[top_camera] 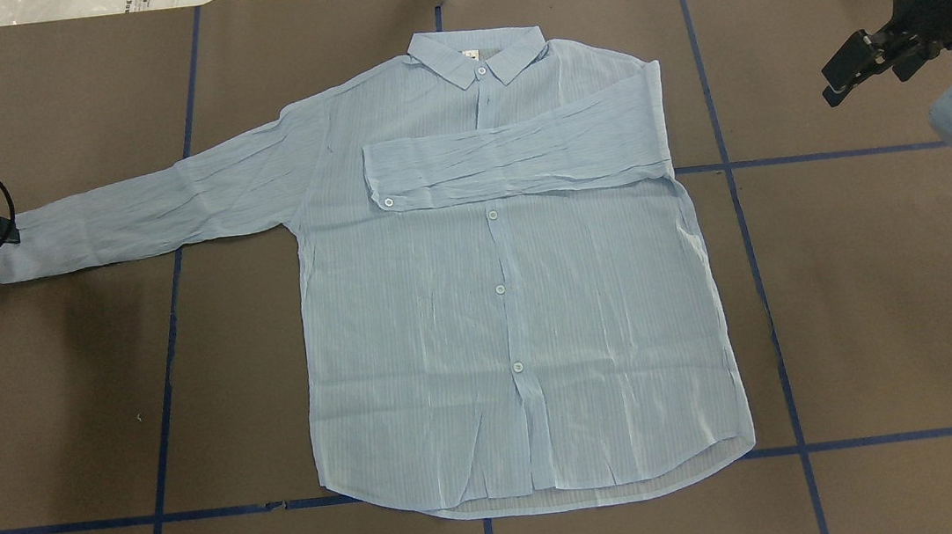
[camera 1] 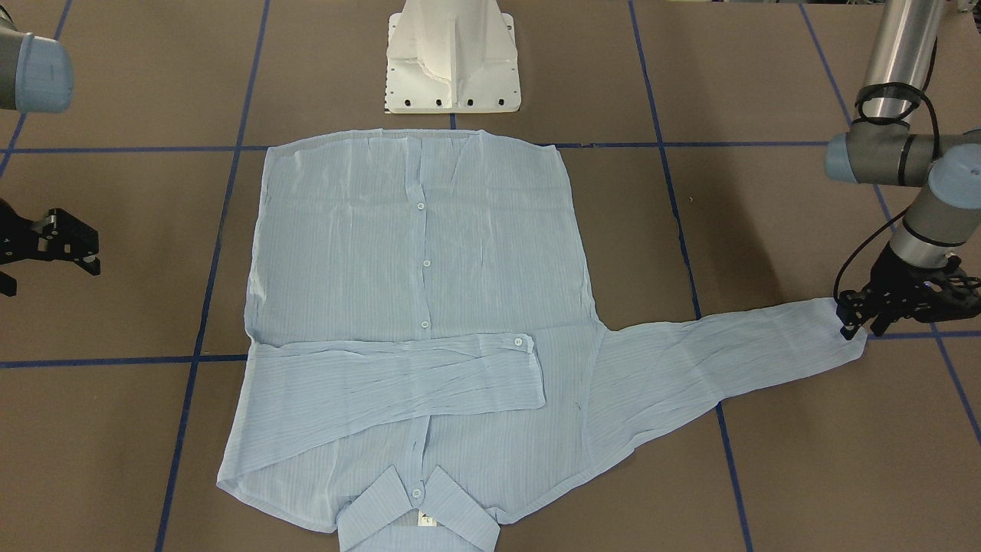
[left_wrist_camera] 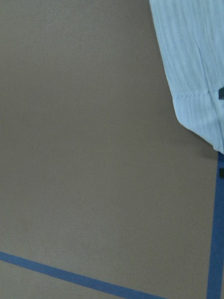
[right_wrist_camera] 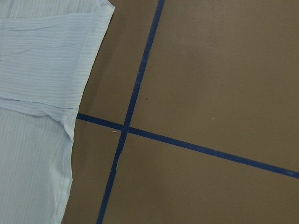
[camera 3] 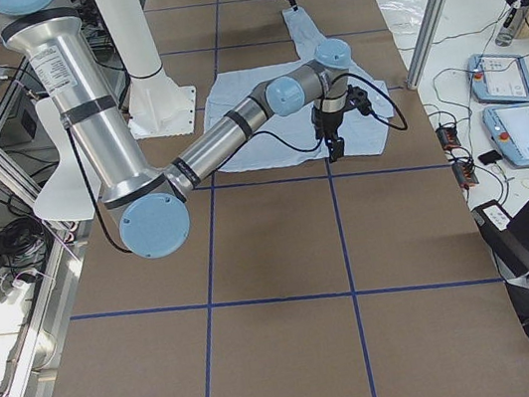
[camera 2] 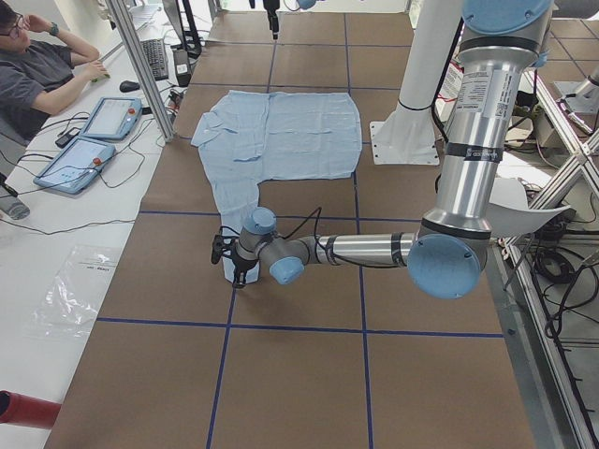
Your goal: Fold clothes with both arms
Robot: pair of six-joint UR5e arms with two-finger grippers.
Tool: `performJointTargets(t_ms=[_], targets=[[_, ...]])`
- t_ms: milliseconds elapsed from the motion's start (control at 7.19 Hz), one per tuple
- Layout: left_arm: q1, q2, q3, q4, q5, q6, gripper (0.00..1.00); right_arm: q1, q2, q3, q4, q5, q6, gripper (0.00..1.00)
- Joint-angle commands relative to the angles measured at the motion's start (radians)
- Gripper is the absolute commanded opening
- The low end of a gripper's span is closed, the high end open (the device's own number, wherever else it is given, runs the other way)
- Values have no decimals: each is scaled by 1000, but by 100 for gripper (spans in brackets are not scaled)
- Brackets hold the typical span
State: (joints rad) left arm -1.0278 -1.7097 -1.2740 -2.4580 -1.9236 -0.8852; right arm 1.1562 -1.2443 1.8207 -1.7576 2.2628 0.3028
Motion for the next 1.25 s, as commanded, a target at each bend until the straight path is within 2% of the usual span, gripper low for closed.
performJointTargets(t_ms=[0,417,556,695,834,1112], targets=[[0,-1,1,1,0,0,32,0,0,2,1,0,-1,100],[0,-2,-4,4,-6,0,11,0,-1,0,1,-3,1,100],[0,-2,-4,4,-6,0,11,0,-1,0,1,-3,1,100],[0,-1,-2,4,-5,11,22,0,0,0,1,-3,1,100],[0,-1,-2,7,-2,50,22,0,0,0,0,-3,1,100],[0,-1,-2,8,-2,54,45,0,0,2,1,-3,7,100]])
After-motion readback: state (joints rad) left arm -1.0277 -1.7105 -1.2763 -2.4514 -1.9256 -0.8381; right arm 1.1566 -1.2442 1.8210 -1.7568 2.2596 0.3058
